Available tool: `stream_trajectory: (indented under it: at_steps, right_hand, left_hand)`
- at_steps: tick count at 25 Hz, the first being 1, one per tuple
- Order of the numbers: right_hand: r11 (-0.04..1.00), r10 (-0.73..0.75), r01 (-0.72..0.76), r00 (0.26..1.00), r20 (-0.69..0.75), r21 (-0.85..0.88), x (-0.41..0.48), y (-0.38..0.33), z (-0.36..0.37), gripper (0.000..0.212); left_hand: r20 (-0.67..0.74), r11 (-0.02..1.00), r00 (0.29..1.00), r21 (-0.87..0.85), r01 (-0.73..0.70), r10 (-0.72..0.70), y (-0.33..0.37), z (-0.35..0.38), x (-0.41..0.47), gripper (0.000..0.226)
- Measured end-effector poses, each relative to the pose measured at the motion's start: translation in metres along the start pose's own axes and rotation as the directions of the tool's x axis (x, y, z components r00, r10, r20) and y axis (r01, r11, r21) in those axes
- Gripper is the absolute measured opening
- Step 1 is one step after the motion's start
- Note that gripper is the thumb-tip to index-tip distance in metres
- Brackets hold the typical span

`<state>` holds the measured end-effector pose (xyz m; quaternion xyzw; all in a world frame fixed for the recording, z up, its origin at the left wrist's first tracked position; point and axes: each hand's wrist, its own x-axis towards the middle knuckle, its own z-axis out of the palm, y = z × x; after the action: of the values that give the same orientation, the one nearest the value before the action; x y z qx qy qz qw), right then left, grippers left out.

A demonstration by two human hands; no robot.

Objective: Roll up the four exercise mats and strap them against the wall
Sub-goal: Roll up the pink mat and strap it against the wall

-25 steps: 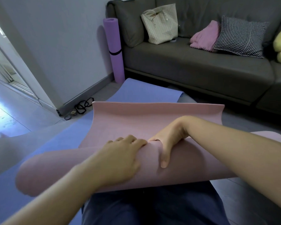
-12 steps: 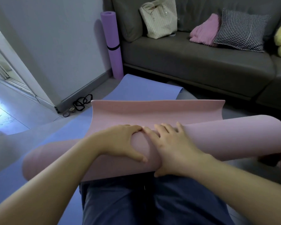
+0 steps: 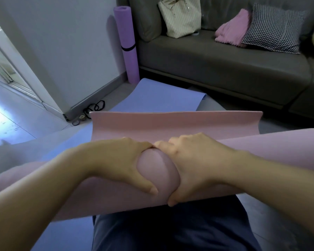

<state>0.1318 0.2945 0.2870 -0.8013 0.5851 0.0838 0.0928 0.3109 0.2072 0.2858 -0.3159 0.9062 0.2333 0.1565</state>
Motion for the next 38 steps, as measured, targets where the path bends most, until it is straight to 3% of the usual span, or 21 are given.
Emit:
stream_trajectory:
  at_steps: [4, 8, 10, 14, 16, 19, 21, 23, 25, 27, 29, 31, 33, 35, 37, 38]
  right_hand:
    - [0.993, -0.054, 0.032, 0.980, 0.191, 0.113, -0.002, -0.007, 0.011, 0.090]
    - [0.951, -0.022, -0.068, 0.958, 0.285, 0.302, 0.003, 0.003, 0.015, 0.087]
    - [0.969, -0.032, -0.023, 0.976, 0.216, 0.245, -0.002, 0.005, 0.016, 0.096]
    - [0.999, -0.033, 0.037, 0.994, 0.104, -0.036, -0.012, -0.010, 0.029, 0.122]
    - [0.998, -0.009, 0.014, 0.994, 0.109, -0.054, -0.007, -0.010, 0.035, 0.124]
    - [0.997, 0.022, -0.034, 0.986, 0.165, 0.068, 0.013, 0.004, 0.025, 0.113]
    - [0.977, -0.003, -0.051, 0.969, 0.247, 0.209, 0.030, 0.014, 0.016, 0.103]
    - [0.912, -0.065, -0.085, 0.937, 0.344, 0.402, 0.049, 0.025, 0.007, 0.091]
    - [0.865, -0.105, -0.125, 0.902, 0.418, 0.486, 0.063, 0.032, 0.000, 0.086]
    - [0.861, -0.076, -0.135, 0.920, 0.385, 0.491, 0.065, 0.034, 0.000, 0.092]
    - [0.902, 0.019, -0.101, 0.981, 0.195, 0.419, 0.050, 0.032, 0.007, 0.102]
    - [0.985, 0.075, -0.072, 0.997, -0.015, 0.158, 0.030, 0.025, 0.020, 0.114]
    - [0.995, 0.099, -0.100, 0.993, -0.058, -0.010, 0.020, 0.019, 0.035, 0.124]
    - [0.988, 0.138, -0.142, 0.988, -0.070, -0.059, 0.026, 0.020, 0.043, 0.125]
    - [0.989, 0.145, -0.147, 0.986, -0.078, -0.032, 0.036, 0.030, 0.039, 0.122]
    - [0.990, 0.143, -0.143, 0.987, -0.069, -0.008, 0.041, 0.036, 0.036, 0.121]
  left_hand:
    - [0.210, 0.997, 0.978, -0.074, 0.011, 0.005, 0.007, 0.016, 0.000, 0.075]
    - [0.357, 0.991, 0.933, -0.104, 0.087, -0.044, 0.002, 0.014, 0.021, 0.066]
    - [0.412, 0.987, 0.910, -0.124, 0.101, -0.042, -0.005, 0.010, 0.029, 0.061]
    - [0.486, 0.975, 0.872, -0.159, 0.157, -0.061, -0.010, 0.003, 0.039, 0.038]
    - [0.418, 0.985, 0.905, -0.102, 0.136, -0.082, -0.010, -0.002, 0.038, 0.050]
    - [0.065, 0.991, 0.994, -0.094, 0.094, -0.088, -0.011, -0.001, 0.027, 0.065]
    - [-0.212, 0.997, 0.975, 0.014, 0.076, -0.071, -0.005, 0.009, 0.013, 0.065]
    - [-0.309, 0.979, 0.951, 0.182, 0.091, -0.031, 0.005, 0.029, 0.002, 0.075]
    - [-0.314, 0.945, 0.949, 0.309, 0.108, -0.005, 0.007, 0.050, 0.000, 0.101]
    - [-0.330, 0.929, 0.944, 0.338, 0.147, -0.029, 0.000, 0.057, 0.006, 0.113]
    - [-0.322, 0.951, 0.945, 0.270, 0.153, -0.060, -0.009, 0.048, 0.014, 0.113]
    - [-0.242, 0.983, 0.967, 0.142, 0.118, -0.081, -0.016, 0.034, 0.023, 0.107]
    - [-0.117, 0.997, 0.990, -0.002, 0.076, -0.075, -0.022, 0.018, 0.036, 0.098]
    - [-0.020, 0.995, 0.997, -0.072, 0.069, -0.071, -0.025, 0.003, 0.044, 0.088]
    - [-0.049, 0.997, 0.996, 0.000, 0.076, -0.076, -0.021, -0.002, 0.050, 0.088]
    - [-0.116, 0.986, 0.991, 0.141, 0.085, -0.069, -0.017, 0.001, 0.051, 0.094]
